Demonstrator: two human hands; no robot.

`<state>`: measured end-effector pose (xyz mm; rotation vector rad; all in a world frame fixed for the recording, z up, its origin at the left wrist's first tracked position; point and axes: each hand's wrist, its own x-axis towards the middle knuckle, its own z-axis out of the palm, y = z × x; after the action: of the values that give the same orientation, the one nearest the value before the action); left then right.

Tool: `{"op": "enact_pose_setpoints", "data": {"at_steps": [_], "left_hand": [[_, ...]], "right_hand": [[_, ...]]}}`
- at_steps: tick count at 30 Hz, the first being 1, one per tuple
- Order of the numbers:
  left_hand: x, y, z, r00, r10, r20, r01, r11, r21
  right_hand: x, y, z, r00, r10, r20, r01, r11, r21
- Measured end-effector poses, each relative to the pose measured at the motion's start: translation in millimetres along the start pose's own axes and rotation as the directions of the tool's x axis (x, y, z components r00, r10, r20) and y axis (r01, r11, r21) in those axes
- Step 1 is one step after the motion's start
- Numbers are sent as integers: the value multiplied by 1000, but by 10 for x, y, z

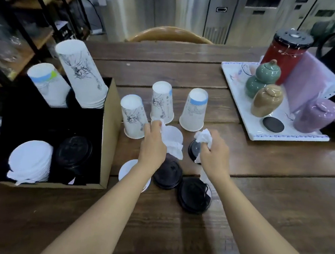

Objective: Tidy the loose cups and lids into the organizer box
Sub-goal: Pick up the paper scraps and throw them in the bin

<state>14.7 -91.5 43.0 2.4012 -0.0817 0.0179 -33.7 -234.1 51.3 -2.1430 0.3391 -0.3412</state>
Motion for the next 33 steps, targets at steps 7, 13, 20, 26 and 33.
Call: {"op": "enact_pose_setpoints", "data": {"at_steps": [7, 13, 20, 26, 33], "left_hand": [[-352, -331, -802, 965, -163, -204, 104, 956, -273], [-795, -950, -1618, 916, -347, -200, 209, 840, -502], [-1869, -2126, -2400, 856, -434, -279, 241, 814, -528], [-3023, -2702, -2793, 687, -577, -441, 199, 734, -649], [-4018, -3567, -2574, 432, -820, -376, 556, 570, -605]], "right_hand": [[-279, -589, 530, 964, -189, 188, 175, 980, 92], [-721, -1234, 1078, 907, -283, 313, 249, 958, 144], [-1743, -1849, 1942, 822, -328, 466, 263, 944, 200], [-2753, -2015, 2643, 698, -276, 661, 215, 961, 174], [-3711, -1700, 3351, 472, -182, 863, 318, 948, 26]]}}
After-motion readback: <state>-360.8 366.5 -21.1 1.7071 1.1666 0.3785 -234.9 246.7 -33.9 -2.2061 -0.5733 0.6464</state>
